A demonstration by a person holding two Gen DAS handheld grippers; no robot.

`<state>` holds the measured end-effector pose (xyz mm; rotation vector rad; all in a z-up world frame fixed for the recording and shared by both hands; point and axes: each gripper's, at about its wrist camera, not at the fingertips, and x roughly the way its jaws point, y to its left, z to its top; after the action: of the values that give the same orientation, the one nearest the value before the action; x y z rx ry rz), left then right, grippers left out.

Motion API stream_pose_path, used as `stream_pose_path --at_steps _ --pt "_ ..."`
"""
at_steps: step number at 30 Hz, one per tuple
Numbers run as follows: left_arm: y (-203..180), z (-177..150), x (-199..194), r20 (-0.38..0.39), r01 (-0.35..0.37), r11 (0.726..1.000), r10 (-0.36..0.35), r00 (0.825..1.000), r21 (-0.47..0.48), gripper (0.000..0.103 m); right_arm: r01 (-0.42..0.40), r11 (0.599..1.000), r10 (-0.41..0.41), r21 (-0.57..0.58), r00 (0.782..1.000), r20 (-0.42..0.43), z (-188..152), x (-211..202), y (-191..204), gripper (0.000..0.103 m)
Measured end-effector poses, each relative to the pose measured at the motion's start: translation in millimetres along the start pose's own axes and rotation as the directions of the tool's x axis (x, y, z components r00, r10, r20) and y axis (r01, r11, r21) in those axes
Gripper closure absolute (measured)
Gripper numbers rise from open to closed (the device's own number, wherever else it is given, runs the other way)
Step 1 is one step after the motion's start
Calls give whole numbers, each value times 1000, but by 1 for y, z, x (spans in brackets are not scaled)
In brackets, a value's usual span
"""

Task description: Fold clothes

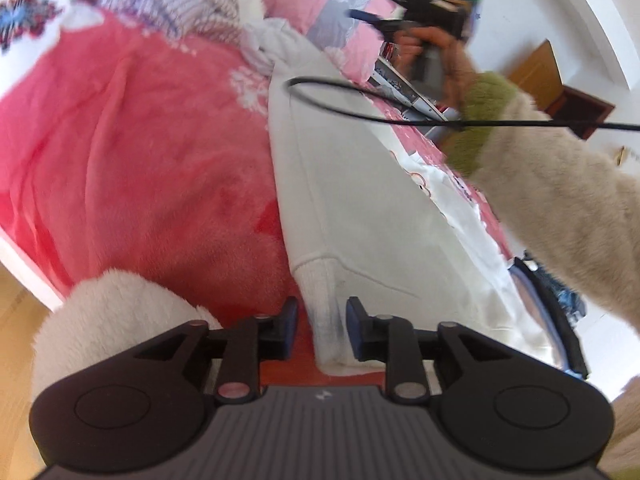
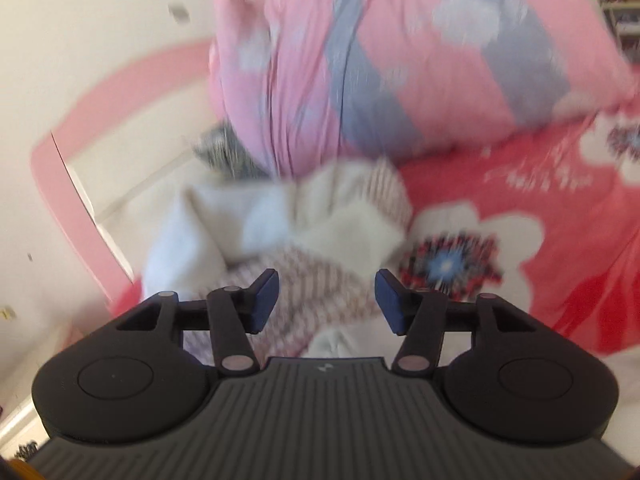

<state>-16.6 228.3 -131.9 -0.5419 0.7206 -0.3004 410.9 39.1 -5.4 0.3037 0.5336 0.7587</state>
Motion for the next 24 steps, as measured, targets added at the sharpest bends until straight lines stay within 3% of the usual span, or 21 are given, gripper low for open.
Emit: stream_pose_path --at_steps 2,5,7,9,12,15,20,24 --pt "-9 -2 -2 39 -38 999 36 999 37 74 11 1000 -11 -13 1000 2 16 -28 3 50" --pt "-20 3 -2 89 -86 992 78 993 95 74 -10 999 2 -49 988 -154 8 -48 14 51" --pt "-28 10 6 117 -119 981 102 988 154 74 -15 997 -6 -71 955 -296 -14 -51 23 51" --pt "-37 13 10 137 -150 966 122 983 211 74 14 997 -44 -74 905 -424 -44 -42 28 52" --pt "-45 14 17 138 -166 953 134 981 254 75 55 995 -93 -86 842 -532 -88 -24 29 53" --pt "-49 18 28 132 -179 944 147 980 279 75 90 993 -121 -83 810 -574 -117 -7 28 54" --pt "-54 19 41 106 -210 929 186 977 306 75 123 989 -148 -83 805 -574 -130 12 29 56" --pt "-56 19 48 89 -224 922 206 974 314 74 123 978 -200 -170 793 -575 -134 15 36 82"
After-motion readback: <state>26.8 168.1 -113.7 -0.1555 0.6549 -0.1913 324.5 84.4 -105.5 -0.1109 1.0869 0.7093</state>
